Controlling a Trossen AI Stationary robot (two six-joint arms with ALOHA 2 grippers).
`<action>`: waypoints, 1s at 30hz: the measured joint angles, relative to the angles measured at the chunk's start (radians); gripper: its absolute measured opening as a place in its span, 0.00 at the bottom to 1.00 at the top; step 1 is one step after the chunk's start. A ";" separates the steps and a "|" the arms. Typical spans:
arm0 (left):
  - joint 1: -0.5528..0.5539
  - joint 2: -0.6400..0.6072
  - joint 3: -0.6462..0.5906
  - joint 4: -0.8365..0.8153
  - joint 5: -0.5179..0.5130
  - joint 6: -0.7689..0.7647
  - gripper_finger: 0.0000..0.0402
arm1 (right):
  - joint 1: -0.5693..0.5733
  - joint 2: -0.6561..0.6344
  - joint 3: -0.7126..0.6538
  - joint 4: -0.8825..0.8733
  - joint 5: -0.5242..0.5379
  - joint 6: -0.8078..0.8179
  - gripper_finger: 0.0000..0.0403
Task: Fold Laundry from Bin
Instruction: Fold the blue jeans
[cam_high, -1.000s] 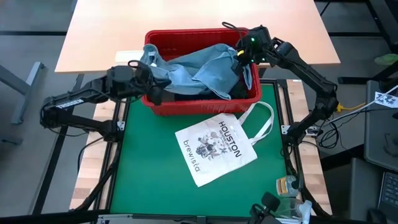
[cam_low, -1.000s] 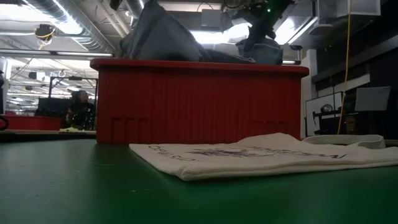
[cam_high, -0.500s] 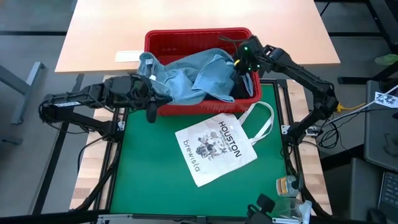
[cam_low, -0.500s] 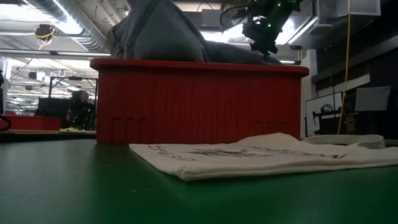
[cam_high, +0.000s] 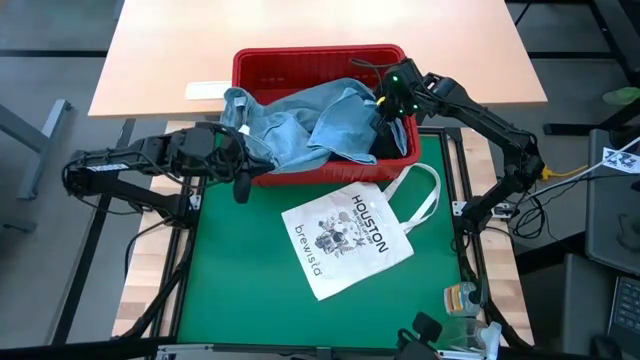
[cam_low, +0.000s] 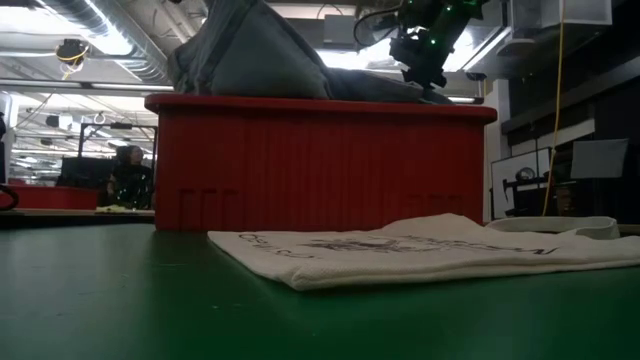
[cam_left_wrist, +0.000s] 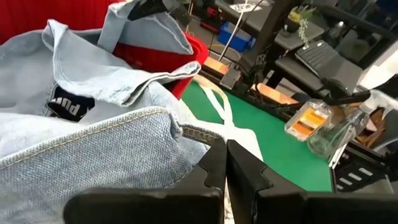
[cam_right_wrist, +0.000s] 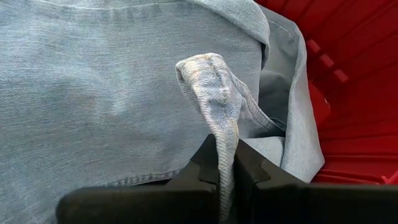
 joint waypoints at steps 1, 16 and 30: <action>0.000 0.000 0.000 -0.002 0.000 0.000 0.00 | 0.000 0.000 0.000 0.000 0.000 0.000 0.03; 0.000 0.003 0.000 -0.016 0.008 0.000 0.00 | 0.000 0.000 0.000 0.000 0.000 0.000 0.03; 0.000 0.004 0.000 -0.017 0.010 -0.001 0.00 | 0.000 0.000 0.000 -0.001 0.000 0.008 0.25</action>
